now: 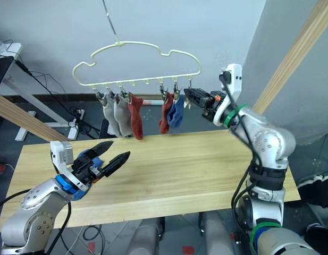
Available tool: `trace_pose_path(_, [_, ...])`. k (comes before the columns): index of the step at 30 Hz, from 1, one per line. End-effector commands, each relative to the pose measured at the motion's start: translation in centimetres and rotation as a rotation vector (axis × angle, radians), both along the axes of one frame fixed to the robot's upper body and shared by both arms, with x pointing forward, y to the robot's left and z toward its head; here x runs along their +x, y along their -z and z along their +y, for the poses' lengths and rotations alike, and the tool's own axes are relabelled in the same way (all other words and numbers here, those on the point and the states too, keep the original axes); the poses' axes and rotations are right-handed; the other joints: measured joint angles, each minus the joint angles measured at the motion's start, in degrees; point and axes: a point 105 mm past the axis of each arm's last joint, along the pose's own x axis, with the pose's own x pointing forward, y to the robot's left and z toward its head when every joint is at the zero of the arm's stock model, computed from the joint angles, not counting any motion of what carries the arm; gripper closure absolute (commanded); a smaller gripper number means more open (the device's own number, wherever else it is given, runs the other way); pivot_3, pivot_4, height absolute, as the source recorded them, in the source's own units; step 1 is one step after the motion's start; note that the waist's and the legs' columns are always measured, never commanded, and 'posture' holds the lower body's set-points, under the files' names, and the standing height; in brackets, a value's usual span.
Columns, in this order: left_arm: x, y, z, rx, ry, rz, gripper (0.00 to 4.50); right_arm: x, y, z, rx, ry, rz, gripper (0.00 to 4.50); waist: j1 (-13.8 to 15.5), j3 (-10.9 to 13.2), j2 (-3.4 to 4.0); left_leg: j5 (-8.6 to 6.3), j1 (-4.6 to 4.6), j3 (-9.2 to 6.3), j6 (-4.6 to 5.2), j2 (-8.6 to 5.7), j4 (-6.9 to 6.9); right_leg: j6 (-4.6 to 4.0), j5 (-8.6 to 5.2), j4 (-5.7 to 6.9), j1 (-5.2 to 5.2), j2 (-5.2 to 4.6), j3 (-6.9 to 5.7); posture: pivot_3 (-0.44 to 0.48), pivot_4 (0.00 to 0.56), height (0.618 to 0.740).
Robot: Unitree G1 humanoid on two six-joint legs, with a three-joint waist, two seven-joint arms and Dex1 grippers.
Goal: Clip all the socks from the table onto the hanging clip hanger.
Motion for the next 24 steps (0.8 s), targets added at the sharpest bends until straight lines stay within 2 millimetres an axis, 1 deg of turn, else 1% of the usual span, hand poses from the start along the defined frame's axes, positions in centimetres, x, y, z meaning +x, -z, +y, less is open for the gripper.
trace_pose_path(1, [0.7,1.2,3.1,0.112,-0.129,-0.004,0.00,-1.8,-1.0,0.8,0.032,-0.161,0.029,4.15,-0.4,0.1,0.01,0.00,-0.04,0.00,0.01,0.01,0.00,0.00,0.00,0.00,-0.04,0.02,0.01,0.002,0.378,0.740])
trace_pose_path(2, [0.8,1.8,3.9,0.141,-0.155,0.014,0.00,-2.0,-1.1,1.0,0.030,-0.184,0.037,4.15,-0.5,0.1,0.03,0.00,-0.09,0.02,0.00,0.01,-0.01,0.00,0.00,0.00,-0.09,0.03,0.02,-0.001,0.380,0.740])
trace_pose_path(4, [1.5,3.2,6.6,0.221,-0.254,0.048,0.00,-2.5,-1.5,1.5,0.061,-0.249,0.059,4.15,-0.9,0.2,0.05,0.00,-0.12,0.05,0.01,0.01,0.00,0.00,0.00,0.02,-0.14,0.03,0.05,-0.002,0.382,0.740])
trace_pose_path(6, [2.0,3.8,8.3,0.254,-0.316,0.060,0.00,-2.6,-1.8,1.8,0.079,-0.276,0.072,4.15,-1.0,0.2,0.04,0.00,-0.12,0.06,0.01,0.02,0.00,0.00,0.00,0.03,-0.15,0.05,0.04,0.000,0.382,0.740])
trace_pose_path(8, [2.2,4.5,9.4,0.267,-0.351,0.087,0.00,-2.4,-1.8,2.1,0.083,-0.269,0.079,4.15,-1.1,0.2,0.03,0.00,-0.14,0.07,0.01,0.04,-0.01,0.01,0.00,0.04,-0.18,0.07,0.06,0.004,0.382,0.740])
trace_pose_path(10, [2.4,5.0,10.2,0.271,-0.375,0.108,0.00,-2.4,-1.9,2.3,0.086,-0.266,0.082,4.15,-1.1,0.2,0.03,0.00,-0.17,0.08,0.01,0.05,-0.01,0.01,0.00,0.01,-0.18,0.07,0.06,0.006,0.383,0.740])
trace_pose_path(12, [2.4,5.9,10.7,0.254,-0.382,0.156,0.00,-2.4,-1.8,2.6,0.082,-0.258,0.081,4.15,-1.1,0.2,0.03,0.00,-0.24,0.09,0.01,0.05,-0.01,0.01,0.01,0.02,-0.25,0.06,0.07,0.005,0.383,0.740])
trace_pose_path(14, [2.3,7.4,10.8,0.248,-0.369,0.230,0.00,-2.3,-1.8,2.8,0.080,-0.249,0.082,4.15,-1.1,0.3,0.03,0.00,-0.31,0.11,0.01,0.05,0.00,0.02,0.01,0.04,-0.35,0.06,0.08,0.007,0.385,0.740])
trace_pose_path(17, [2.2,8.2,11.0,0.257,-0.363,0.264,0.00,-2.4,-1.7,2.8,0.075,-0.247,0.081,4.15,-1.2,0.3,0.04,0.00,-0.40,0.12,0.01,0.07,0.00,0.01,0.01,0.09,-0.46,0.07,0.08,0.002,0.382,0.740])
trace_pose_path(20, [1.8,9.7,12.7,0.304,-0.411,0.353,0.00,-2.3,-2.0,3.0,0.072,-0.244,0.076,4.15,-1.2,0.3,0.04,0.00,-0.40,0.12,0.00,0.10,0.00,0.01,0.01,0.11,-0.47,0.10,0.06,0.002,0.382,0.740])
trace_pose_path(24, [1.4,10.6,12.8,0.254,-0.416,0.420,0.00,-2.4,-2.1,3.1,0.076,-0.245,0.078,4.15,-1.2,0.3,0.05,0.00,-0.37,0.13,0.00,0.30,0.01,0.02,0.02,0.12,-0.47,0.24,0.06,0.004,0.377,0.740])
